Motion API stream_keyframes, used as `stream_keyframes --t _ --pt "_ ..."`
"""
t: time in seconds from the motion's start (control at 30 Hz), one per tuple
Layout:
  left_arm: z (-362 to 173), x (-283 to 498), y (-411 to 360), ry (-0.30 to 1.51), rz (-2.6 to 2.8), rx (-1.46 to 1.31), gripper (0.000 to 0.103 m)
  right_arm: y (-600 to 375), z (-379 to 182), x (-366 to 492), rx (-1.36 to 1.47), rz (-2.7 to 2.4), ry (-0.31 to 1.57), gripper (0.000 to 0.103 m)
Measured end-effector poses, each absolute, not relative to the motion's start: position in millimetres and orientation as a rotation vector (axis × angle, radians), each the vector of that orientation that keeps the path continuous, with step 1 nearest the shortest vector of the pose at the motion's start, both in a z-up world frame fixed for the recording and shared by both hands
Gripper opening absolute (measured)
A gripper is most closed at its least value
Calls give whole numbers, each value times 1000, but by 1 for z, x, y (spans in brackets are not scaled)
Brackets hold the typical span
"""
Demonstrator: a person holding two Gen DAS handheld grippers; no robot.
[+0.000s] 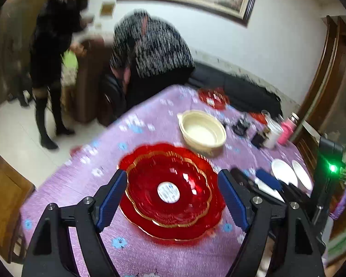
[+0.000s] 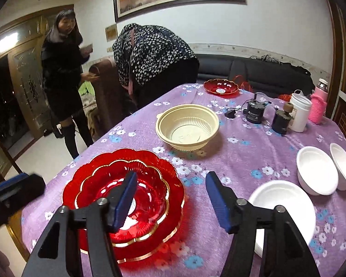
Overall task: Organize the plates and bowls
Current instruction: 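Open the right tool and withdraw from the stacked red plates, then grasp the rim of the large white paper bowl with the right tool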
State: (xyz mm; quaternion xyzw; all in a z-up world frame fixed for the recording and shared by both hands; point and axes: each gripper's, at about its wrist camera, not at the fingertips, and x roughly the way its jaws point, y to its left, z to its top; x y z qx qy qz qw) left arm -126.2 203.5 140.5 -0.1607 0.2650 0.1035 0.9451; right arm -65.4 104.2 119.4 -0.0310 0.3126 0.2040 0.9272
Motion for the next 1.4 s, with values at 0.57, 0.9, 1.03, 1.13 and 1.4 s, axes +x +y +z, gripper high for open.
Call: stream_keyframes --t 0.57,0.9,1.03,1.13,1.4 --pt "158 -117 115 482 207 -159 98 -21 115 -78 19 288 610 70" --pt "134 -95 85 605 111 -153 98 -155 109 -54 261 60 622 75" --pt "121 -83 74 647 81 -143 98 -169 89 -44 333 69 676 74" --pt "114 -77 65 670 64 -126 98 -167 77 -38 353 105 702 74" --pt "97 -32 43 763 -15 -121 98 -153 54 -32 392 207 772 69"
